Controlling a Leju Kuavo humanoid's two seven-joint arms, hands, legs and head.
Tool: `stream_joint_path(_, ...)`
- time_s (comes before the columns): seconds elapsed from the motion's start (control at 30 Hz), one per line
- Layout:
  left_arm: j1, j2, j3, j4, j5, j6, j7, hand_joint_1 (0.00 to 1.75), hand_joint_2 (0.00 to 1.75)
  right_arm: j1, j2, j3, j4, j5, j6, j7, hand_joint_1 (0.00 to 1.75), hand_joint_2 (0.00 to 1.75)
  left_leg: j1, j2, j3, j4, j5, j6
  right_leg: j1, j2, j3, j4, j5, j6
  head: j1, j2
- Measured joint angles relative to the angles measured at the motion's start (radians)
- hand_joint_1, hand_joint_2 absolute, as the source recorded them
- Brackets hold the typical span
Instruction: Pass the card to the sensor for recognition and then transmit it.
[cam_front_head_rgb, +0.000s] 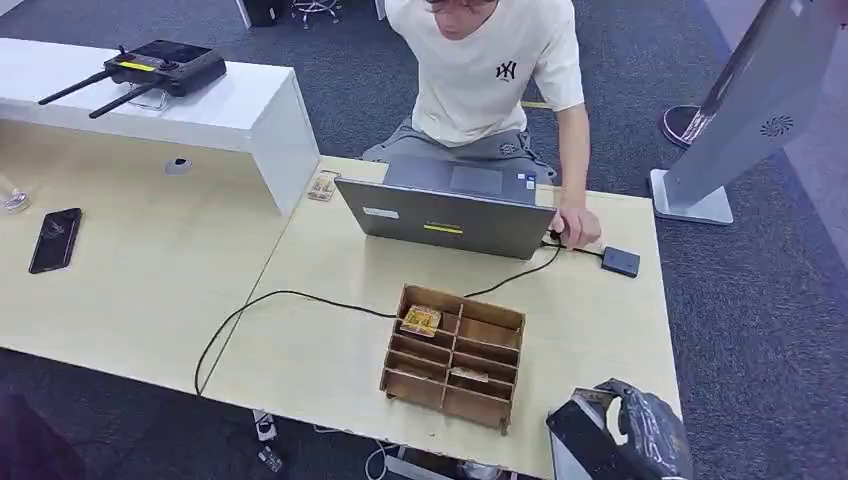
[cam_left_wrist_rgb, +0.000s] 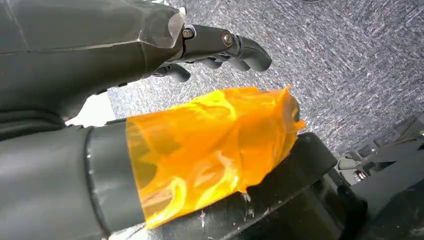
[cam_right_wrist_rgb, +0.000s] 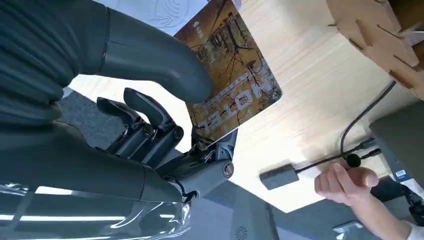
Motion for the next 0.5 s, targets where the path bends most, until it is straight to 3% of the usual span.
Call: stream_joint_path(0.5,-0.001,0.0,0.008,0.0,-0.01,-0.003,0.0,0.0,0.0,-0.042,-0.008,0.014,0.024,-0.047,0.066,0.007,1.75,1.75,0.0,0.0,0.0,0.0,0.0,0.0,0.0,0.0,0.0,0.0,0.0,0.0,0.0,0.0)
